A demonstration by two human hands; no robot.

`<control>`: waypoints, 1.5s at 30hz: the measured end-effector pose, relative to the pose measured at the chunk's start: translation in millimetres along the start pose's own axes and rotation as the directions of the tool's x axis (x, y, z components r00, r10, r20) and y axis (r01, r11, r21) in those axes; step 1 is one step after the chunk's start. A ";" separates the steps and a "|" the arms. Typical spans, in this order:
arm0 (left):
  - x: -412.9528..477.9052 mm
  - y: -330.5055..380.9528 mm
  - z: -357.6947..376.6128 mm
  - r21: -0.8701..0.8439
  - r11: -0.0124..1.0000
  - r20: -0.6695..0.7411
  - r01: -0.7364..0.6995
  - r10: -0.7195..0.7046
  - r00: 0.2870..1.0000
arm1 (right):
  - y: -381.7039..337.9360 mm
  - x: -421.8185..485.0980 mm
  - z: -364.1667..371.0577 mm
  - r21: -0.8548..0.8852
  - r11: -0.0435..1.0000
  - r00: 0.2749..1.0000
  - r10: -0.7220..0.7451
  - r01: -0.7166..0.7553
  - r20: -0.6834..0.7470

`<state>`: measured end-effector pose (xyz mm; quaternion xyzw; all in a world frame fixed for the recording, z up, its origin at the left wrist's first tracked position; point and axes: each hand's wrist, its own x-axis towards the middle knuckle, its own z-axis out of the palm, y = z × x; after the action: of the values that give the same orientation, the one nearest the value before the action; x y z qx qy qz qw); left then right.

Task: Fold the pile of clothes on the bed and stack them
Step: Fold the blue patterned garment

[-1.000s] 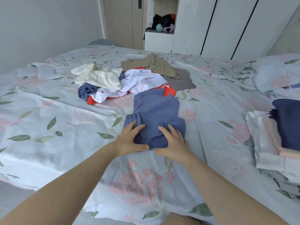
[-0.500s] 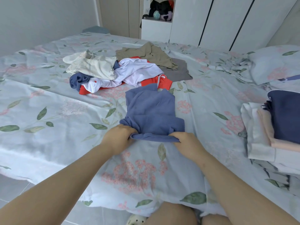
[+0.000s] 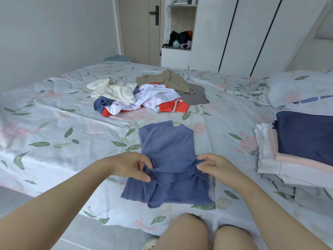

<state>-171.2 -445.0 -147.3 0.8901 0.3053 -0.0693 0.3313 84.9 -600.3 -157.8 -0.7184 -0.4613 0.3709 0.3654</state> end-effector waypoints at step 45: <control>200.2 -37.2 -45.5 -0.480 0.867 -0.619 0.134 -0.443 0.648 | 19.6 118.2 6.5 0.134 0.981 0.988 0.148 -0.141 -0.048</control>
<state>-35.7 -294.6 -197.8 0.6989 0.5572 0.2899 0.3421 122.3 -494.8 -200.9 -0.7352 -0.3720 0.4048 0.3966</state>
